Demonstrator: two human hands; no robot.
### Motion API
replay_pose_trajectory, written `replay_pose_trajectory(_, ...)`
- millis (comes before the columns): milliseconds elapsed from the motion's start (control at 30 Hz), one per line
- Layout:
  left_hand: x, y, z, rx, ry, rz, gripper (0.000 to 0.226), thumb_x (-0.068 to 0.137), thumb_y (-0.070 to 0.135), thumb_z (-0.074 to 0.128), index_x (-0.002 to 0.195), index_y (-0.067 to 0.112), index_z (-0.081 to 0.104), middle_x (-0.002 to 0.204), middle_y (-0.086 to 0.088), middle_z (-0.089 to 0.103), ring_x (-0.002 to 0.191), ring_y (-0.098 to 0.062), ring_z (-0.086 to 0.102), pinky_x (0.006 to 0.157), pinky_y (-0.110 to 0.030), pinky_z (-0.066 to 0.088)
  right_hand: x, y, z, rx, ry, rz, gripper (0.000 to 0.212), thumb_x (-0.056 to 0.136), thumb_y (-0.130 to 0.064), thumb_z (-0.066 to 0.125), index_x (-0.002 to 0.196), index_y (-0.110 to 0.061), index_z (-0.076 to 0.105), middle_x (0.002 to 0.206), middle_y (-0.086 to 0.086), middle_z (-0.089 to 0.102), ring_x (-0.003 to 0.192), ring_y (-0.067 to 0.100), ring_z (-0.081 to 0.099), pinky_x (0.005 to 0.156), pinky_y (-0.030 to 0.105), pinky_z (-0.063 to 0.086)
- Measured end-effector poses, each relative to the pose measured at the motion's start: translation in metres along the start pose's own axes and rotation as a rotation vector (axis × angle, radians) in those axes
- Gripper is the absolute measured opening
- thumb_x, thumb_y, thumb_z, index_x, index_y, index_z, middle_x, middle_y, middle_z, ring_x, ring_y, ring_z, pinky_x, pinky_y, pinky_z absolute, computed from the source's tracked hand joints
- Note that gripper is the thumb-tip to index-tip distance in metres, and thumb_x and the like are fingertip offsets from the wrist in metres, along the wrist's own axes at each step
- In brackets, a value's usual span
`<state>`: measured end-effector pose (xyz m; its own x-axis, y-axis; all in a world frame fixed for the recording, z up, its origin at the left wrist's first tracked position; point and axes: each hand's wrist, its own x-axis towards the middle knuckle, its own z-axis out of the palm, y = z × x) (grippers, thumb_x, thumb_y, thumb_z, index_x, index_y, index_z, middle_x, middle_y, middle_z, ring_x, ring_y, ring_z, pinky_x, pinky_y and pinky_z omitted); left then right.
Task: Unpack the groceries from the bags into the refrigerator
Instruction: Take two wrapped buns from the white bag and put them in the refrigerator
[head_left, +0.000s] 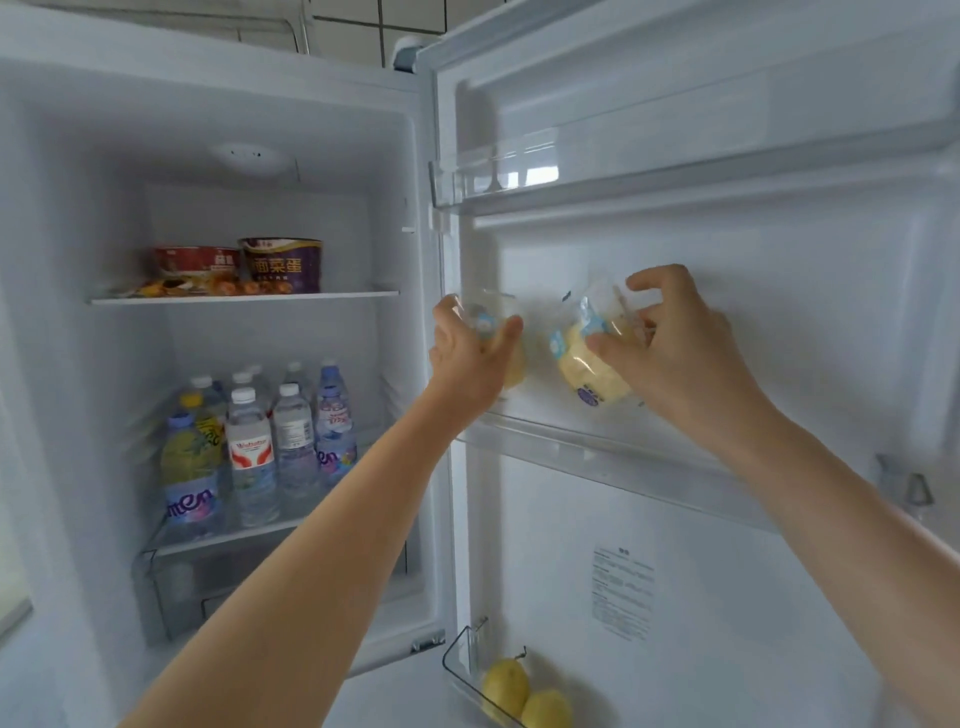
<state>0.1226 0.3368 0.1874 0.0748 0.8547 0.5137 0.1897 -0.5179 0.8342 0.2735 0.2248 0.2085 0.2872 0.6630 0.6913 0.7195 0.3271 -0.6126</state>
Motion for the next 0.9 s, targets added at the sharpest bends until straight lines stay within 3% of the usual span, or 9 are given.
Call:
replay_pose_trajectory(100, -0.001, -0.005, -0.005, 0.097, -0.16, -0.006, 0.072, 0.081, 0.04, 0.071, 0.135, 0.022, 0.026, 0.111, -0.002, 0.056, 0.093, -0.022, 0.06, 0.076, -0.039, 0.055, 0.0, 0.007, 0.0, -0.152, -0.093, 0.0, 0.034, 0.084, -0.033, 0.067, 0.112, -0.023, 0.052, 0.091, -0.002, 0.058, 0.092, 0.022, 0.054, 0.07, 0.028, 0.04)
replay_pose_trajectory(167, 0.004, -0.011, -0.009, 0.117, -0.172, -0.01, 0.061, 0.088, 0.03, 0.069, 0.135, 0.019, 0.032, 0.111, -0.001, 0.056, 0.086, -0.017, 0.059, 0.066, -0.03, 0.053, 0.002, 0.008, 0.0, -0.185, -0.07, -0.015, 0.024, 0.087, -0.034, 0.064, 0.106, -0.022, 0.056, 0.094, -0.001, 0.057, 0.091, 0.023, 0.055, 0.072, 0.03, 0.042)
replay_pose_trajectory(300, 0.01, -0.012, -0.021, 0.032, -0.135, -0.008, 0.069, 0.086, 0.036, 0.071, 0.14, 0.023, 0.03, 0.116, -0.011, 0.063, 0.098, -0.024, 0.067, 0.084, -0.036, 0.055, 0.005, 0.002, -0.001, -0.167, 0.076, -0.122, 0.019, 0.091, -0.033, 0.057, 0.096, -0.016, 0.063, 0.094, -0.001, 0.065, 0.094, 0.026, 0.059, 0.081, 0.04, 0.051)
replay_pose_trajectory(433, 0.01, -0.01, -0.029, 0.17, -0.205, 0.041, 0.059, 0.081, 0.041, 0.074, 0.129, 0.03, 0.043, 0.096, -0.008, 0.067, 0.081, -0.022, 0.068, 0.066, -0.029, 0.055, 0.008, -0.001, -0.004, -0.314, -0.045, -0.118, 0.019, 0.092, -0.031, 0.054, 0.089, -0.019, 0.068, 0.088, 0.002, 0.069, 0.085, 0.028, 0.062, 0.075, 0.039, 0.053)
replay_pose_trajectory(533, 0.013, -0.008, -0.028, 0.235, -0.26, 0.056, 0.051, 0.081, 0.039, 0.074, 0.124, 0.032, 0.047, 0.092, -0.014, 0.068, 0.073, -0.029, 0.065, 0.066, -0.039, 0.055, 0.007, -0.003, -0.004, -0.387, -0.207, -0.118, 0.021, 0.092, -0.025, 0.053, 0.086, -0.022, 0.072, 0.082, 0.001, 0.071, 0.082, 0.025, 0.063, 0.075, 0.035, 0.052)
replay_pose_trajectory(600, 0.016, -0.009, -0.029, 0.286, -0.272, 0.073, 0.052, 0.082, 0.04, 0.073, 0.127, 0.032, 0.048, 0.088, -0.008, 0.063, 0.067, -0.019, 0.059, 0.06, -0.032, 0.051, 0.005, -0.002, -0.002, -0.437, -0.172, -0.137, 0.022, 0.093, -0.028, 0.052, 0.084, -0.02, 0.072, 0.082, 0.003, 0.07, 0.08, 0.027, 0.063, 0.072, 0.035, 0.052)
replay_pose_trajectory(733, 0.013, -0.012, -0.027, 0.423, -0.204, 0.154, 0.055, 0.083, 0.041, 0.071, 0.132, 0.03, 0.049, 0.114, 0.0, 0.059, 0.093, -0.021, 0.062, 0.078, -0.033, 0.053, -0.002, 0.0, -0.003, -0.745, -0.082, -0.139, 0.036, 0.093, -0.051, 0.05, 0.093, -0.018, 0.064, 0.099, 0.003, 0.062, 0.091, 0.029, 0.059, 0.068, 0.031, 0.04)
replay_pose_trajectory(800, 0.008, -0.011, -0.024, 0.458, -0.178, 0.208, 0.039, 0.086, 0.036, 0.068, 0.121, 0.027, 0.055, 0.115, -0.002, 0.057, 0.09, -0.022, 0.061, 0.069, -0.028, 0.05, -0.008, -0.001, -0.006, -0.767, -0.138, -0.119, 0.041, 0.092, -0.054, 0.048, 0.102, -0.017, 0.061, 0.105, 0.004, 0.055, 0.097, 0.03, 0.057, 0.073, 0.033, 0.04)
replay_pose_trajectory(900, 0.002, -0.009, -0.025, 0.417, -0.156, 0.199, 0.022, 0.088, 0.035, 0.066, 0.104, 0.024, 0.058, 0.112, 0.0, 0.059, 0.072, -0.017, 0.059, 0.049, -0.015, 0.042, -0.008, 0.002, -0.007, -0.629, -0.282, -0.139, 0.03, 0.092, -0.039, 0.056, 0.112, -0.018, 0.059, 0.107, 0.003, 0.049, 0.103, 0.025, 0.052, 0.08, 0.03, 0.038)
